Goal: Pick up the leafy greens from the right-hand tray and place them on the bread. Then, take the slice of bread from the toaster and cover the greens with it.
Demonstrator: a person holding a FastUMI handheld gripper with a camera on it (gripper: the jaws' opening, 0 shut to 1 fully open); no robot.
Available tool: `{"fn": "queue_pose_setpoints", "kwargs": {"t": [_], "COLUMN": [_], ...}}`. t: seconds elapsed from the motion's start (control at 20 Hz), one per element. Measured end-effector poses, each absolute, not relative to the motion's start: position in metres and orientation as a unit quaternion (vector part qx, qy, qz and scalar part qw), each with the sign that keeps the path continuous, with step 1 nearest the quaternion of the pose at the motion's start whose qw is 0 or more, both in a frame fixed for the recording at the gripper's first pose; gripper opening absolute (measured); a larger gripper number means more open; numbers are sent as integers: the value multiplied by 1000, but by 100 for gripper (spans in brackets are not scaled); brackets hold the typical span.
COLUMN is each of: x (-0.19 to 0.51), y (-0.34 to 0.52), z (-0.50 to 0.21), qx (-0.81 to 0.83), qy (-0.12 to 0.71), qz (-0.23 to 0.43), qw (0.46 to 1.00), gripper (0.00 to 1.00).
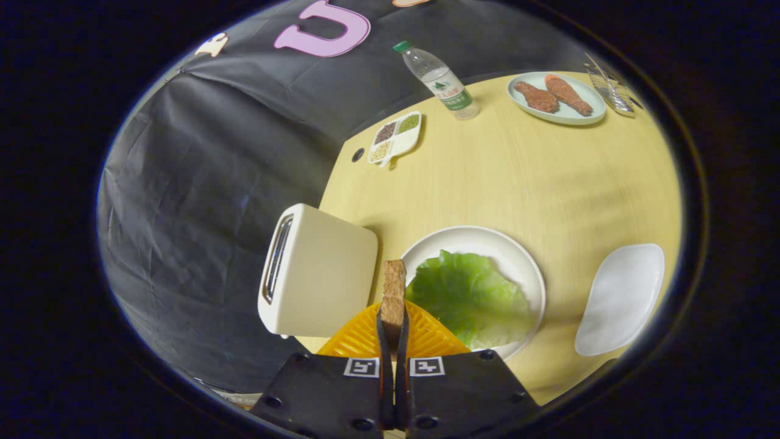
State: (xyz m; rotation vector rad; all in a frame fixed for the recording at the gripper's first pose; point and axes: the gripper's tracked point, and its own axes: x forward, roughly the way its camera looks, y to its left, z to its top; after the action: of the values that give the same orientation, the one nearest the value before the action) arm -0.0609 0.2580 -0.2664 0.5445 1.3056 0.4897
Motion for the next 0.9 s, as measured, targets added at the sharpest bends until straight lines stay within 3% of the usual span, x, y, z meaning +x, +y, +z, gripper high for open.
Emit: {"fn": "queue_pose_setpoints", "kwargs": {"t": [0.4,0.65,0.85,0.9], "x": [-63,-69,-67,-65], "y": [237,227,213,210], "z": [-287,-295,-302,-302], "qx": [251,246,235,237], "qy": [606,615,615,614], "qz": [201,194,181,178], "qw": [727,724,731,732], "gripper": [6,13,29,38]}}
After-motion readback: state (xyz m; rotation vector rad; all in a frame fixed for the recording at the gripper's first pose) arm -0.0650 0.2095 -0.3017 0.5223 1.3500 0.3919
